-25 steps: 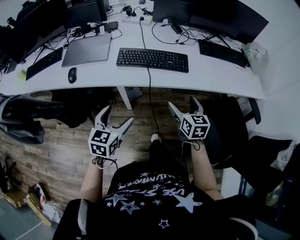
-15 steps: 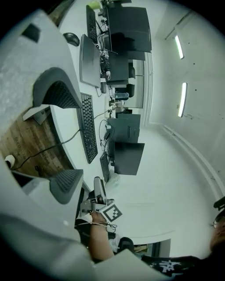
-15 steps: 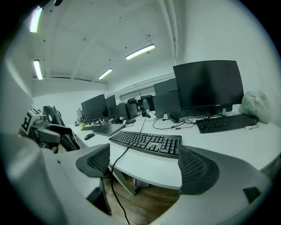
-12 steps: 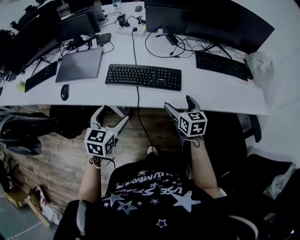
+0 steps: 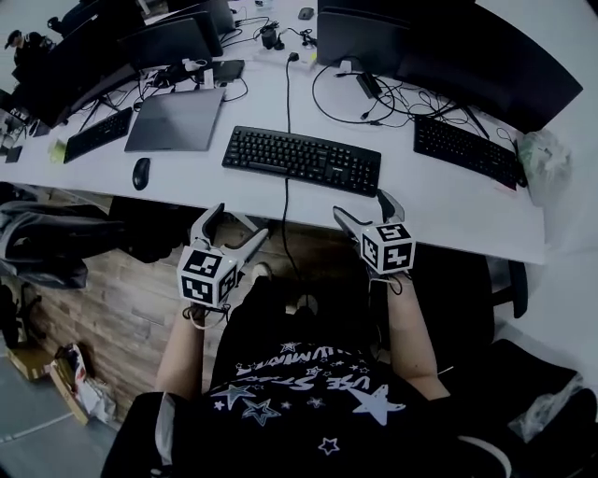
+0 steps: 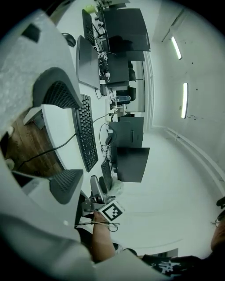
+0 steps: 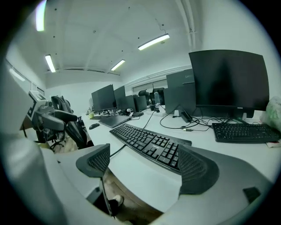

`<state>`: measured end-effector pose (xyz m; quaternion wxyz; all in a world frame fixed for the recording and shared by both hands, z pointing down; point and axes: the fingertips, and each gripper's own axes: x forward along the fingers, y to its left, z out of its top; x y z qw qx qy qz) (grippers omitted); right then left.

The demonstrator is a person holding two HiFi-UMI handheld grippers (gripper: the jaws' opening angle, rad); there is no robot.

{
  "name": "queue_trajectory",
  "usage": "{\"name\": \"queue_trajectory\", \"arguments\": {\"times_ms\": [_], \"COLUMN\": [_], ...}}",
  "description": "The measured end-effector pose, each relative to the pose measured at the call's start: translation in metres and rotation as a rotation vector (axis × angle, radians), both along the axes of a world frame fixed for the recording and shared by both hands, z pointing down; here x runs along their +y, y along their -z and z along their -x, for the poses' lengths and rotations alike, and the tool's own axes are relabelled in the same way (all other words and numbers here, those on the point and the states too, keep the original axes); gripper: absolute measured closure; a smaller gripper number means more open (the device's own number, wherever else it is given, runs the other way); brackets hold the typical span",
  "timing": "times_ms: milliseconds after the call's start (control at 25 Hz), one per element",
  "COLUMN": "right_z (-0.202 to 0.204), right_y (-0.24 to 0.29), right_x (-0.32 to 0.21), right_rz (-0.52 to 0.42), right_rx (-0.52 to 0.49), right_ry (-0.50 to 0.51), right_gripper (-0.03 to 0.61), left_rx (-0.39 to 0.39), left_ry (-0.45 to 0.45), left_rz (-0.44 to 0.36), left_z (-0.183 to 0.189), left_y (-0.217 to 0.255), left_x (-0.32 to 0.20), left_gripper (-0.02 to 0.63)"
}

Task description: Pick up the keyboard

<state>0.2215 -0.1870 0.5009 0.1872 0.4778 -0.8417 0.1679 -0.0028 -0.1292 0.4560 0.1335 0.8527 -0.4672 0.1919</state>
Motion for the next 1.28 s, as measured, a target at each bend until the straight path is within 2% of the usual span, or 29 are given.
{"name": "queue_trajectory", "arguments": {"times_ms": [280, 440, 600, 880, 1280], "right_z": [0.013, 0.027, 0.035, 0.057, 0.081], "right_y": [-0.014, -0.024, -0.039, -0.063, -0.100], "right_x": [-0.024, -0.048, -0.073, -0.119, -0.139], "right_rz": [0.031, 0.046, 0.092, 0.195, 0.415], "right_rx": [0.106, 0.222, 0.370, 0.533, 0.638], "right_ry": [0.020, 0.092, 0.191, 0.392, 0.698], "right_gripper": [0.098, 0.069, 0.044, 0.021, 0.008], "left_rx": [0.015, 0.000, 0.000, 0.022, 0.028], "left_ry": [-0.024, -0.057, -0.116, -0.203, -0.273], "left_rz": [0.022, 0.021, 0.031, 0.063, 0.103], "left_z": [0.020, 0.030, 0.028, 0.027, 0.030], "left_y": [-0.016, -0.022, -0.027, -0.038, -0.052], "left_x": [-0.037, -0.078, -0.118, -0.177, -0.226], "left_gripper": [0.189, 0.189, 0.189, 0.189, 0.189]}}
